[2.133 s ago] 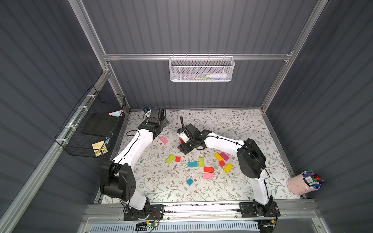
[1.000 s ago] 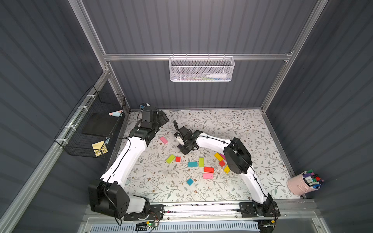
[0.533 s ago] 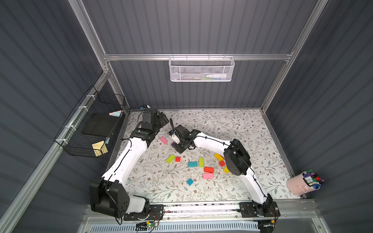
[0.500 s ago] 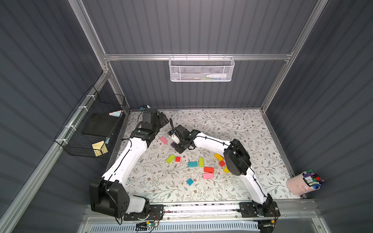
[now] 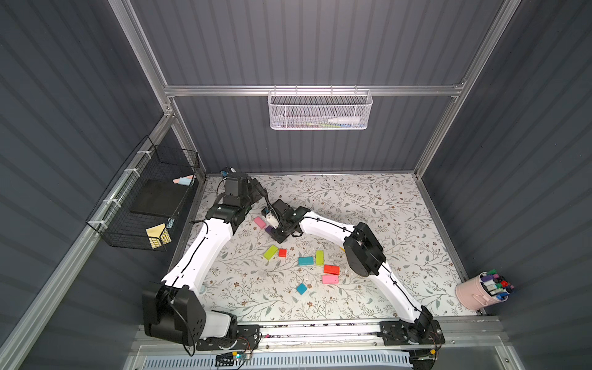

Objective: Assemble the letter v with building blocks
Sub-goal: Assemble the building block at the center of the board.

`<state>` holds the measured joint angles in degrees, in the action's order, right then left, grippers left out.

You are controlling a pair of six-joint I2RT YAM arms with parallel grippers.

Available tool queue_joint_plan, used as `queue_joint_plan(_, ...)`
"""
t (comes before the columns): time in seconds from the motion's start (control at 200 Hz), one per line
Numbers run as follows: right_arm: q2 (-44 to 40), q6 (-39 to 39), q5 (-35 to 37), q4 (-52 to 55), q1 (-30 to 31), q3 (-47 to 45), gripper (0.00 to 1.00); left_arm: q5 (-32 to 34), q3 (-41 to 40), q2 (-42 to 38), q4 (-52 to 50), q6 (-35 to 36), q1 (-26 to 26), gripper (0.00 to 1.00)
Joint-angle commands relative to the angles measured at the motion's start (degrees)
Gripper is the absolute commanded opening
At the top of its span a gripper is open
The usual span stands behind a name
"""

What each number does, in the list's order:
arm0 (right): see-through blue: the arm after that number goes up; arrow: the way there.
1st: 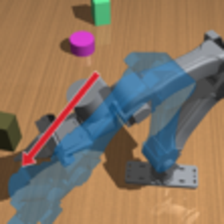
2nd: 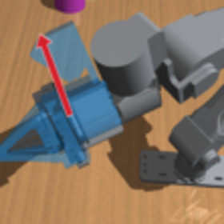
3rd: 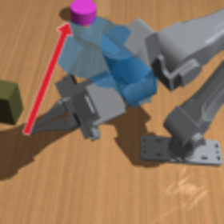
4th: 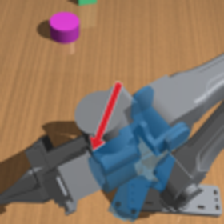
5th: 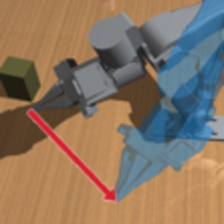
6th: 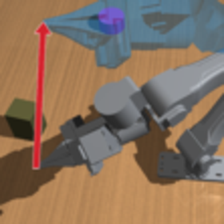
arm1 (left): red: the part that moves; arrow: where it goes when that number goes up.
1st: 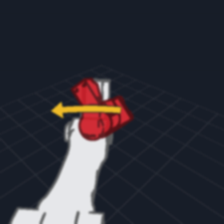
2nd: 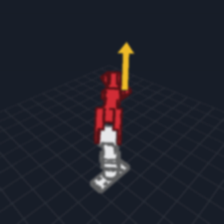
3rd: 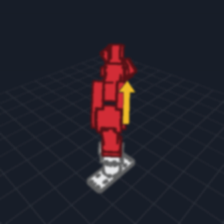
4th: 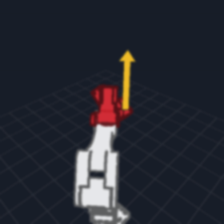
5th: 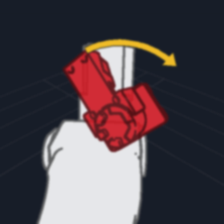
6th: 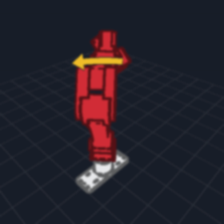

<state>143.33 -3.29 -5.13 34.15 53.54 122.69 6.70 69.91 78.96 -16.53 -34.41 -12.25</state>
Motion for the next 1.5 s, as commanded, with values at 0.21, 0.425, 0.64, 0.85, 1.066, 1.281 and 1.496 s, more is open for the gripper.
queue_joint_plan(0.21,2.2,-0.82,-0.77,2.09,0.34,3.26,0.09,1.68,0.33,-2.05,-0.61,-0.16,1.34,0.83)
queue_joint_plan(0.425,4.63,-1.02,-0.86,4.59,0.59,7.48,0.14,1.84,0.29,-2.36,-0.52,0.1,2.25,0.83)
queue_joint_plan(0.64,5.91,-0.79,-0.45,6.58,0.58,9.5,0.16,1.61,-0.49,-2.79,-0.61,0.2,2.8,0.83)
queue_joint_plan(0.85,6.26,0.08,-0.68,6.2,0.59,9.66,0.23,1.45,-0.74,-2.83,-0.78,0.37,3.0,0.83)
queue_joint_plan(1.066,5.96,0.87,-1.06,5.68,0.56,9.65,0.51,0.1,-1.92,-2.5,-0.09,-0.12,3.12,0.83)
queue_joint_plan(1.281,3.29,3.63,2.17,5.75,0.6,9.28,0.57,-1.66,-2.06,-1.94,-0.05,-0.84,3.28,0.83)
queue_joint_plan(1.496,-13.94,4.7,5.21,-6.06,-0.01,-9.1,0.59,-8.39,0.61,0.81,-2.97,-4.79,4.83,0.81)
